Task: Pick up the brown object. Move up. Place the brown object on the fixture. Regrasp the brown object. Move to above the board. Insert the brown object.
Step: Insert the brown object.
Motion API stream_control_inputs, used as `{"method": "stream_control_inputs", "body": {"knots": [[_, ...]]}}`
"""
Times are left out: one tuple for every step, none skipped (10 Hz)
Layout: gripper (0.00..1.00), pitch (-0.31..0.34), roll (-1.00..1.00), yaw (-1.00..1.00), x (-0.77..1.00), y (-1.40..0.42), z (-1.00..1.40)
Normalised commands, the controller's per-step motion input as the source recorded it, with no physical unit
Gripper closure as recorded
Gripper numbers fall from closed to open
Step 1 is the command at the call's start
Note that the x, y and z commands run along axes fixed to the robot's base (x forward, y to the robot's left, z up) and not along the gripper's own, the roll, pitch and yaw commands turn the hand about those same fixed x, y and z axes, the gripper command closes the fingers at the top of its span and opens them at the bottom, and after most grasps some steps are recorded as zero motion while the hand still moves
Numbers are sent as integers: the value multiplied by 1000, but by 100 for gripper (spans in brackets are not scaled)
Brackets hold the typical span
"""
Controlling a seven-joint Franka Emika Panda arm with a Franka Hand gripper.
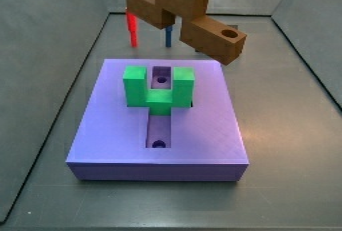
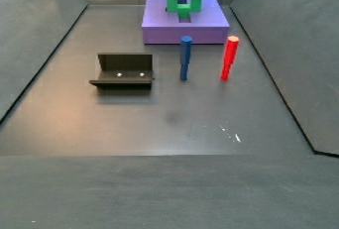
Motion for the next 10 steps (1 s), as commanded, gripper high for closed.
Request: {"method": "stream_control_inputs", "body": {"knots": [[100,-236,-500,-626,-9,-46,57],[100,-260,-390,-740,-63,-69,0],[100,-283,-309,-791,-83,-80,-114],[100,-276,-110,-960,-94,-77,-443],[100,-216,-59,-1000,-37,-23,-517],[100,-191,-47,-1000,0,0,-534],[100,-151,-30,-994,0,-46,-343],[100,-80,0,-989,6,-80,-9],[100,-179,24,-697,89,-317,0],[100,-220,110,-614,0,-303,31]]}}
